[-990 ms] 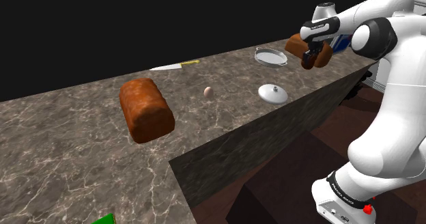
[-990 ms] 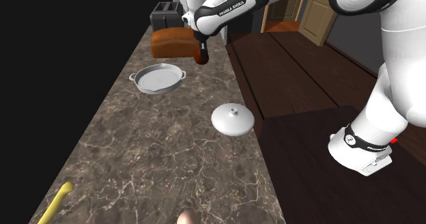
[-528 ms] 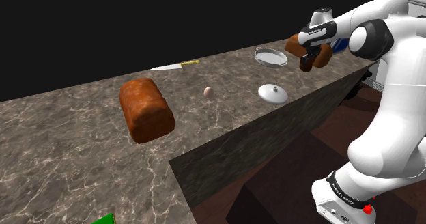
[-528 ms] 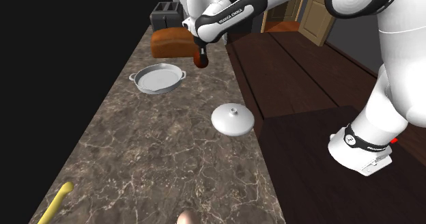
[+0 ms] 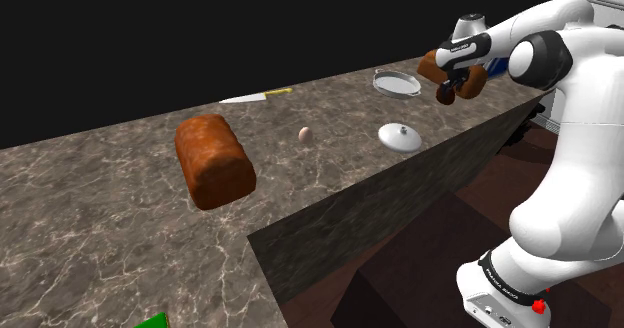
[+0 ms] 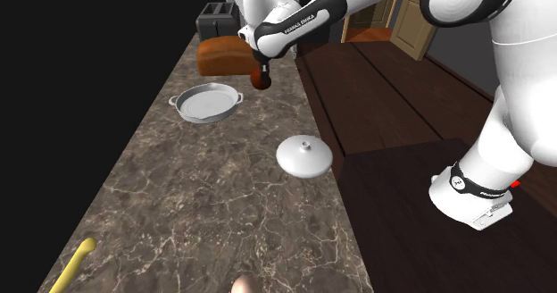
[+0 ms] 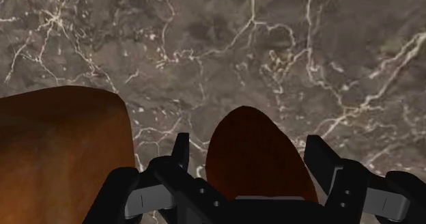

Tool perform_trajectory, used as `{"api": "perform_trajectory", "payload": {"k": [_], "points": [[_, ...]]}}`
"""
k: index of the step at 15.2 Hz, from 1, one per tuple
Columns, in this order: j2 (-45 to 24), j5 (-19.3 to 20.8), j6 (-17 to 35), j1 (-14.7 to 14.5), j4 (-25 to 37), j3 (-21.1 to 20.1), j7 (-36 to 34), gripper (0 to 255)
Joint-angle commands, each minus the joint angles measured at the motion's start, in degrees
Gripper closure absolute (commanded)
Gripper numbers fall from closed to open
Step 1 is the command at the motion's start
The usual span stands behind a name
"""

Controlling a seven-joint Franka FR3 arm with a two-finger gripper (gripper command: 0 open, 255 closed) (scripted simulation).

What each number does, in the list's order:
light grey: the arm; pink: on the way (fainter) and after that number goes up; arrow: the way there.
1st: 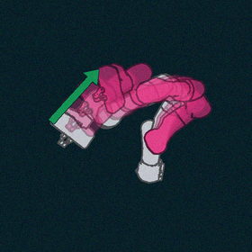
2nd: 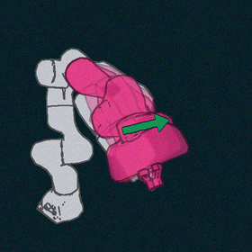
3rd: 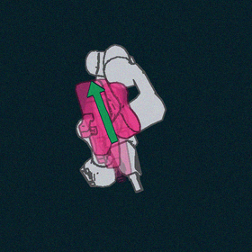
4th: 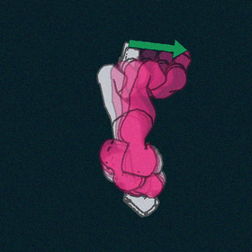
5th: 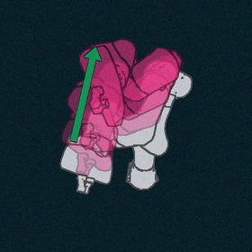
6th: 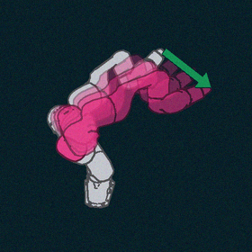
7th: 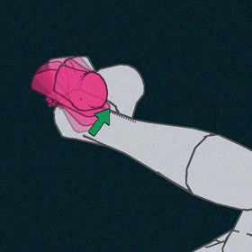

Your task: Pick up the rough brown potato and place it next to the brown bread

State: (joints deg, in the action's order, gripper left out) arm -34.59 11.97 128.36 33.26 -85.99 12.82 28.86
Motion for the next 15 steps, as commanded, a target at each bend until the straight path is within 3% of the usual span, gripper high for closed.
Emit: {"api": "perform_trajectory", "payload": {"k": [1, 4, 8, 15], "points": [[-0.32, -0.07, -0.21, 0.04, 0.24, -0.03, 0.04, 0], [0.57, 0.18, 0.43, -0.14, -1.31, 0.08, -0.18, 0], [4.68, 0.53, -4.52, -1.55, -0.69, 0.07, -0.35, 0], [4.68, 0.53, -4.52, -1.55, -0.68, 0.07, -0.35, 0]]}}
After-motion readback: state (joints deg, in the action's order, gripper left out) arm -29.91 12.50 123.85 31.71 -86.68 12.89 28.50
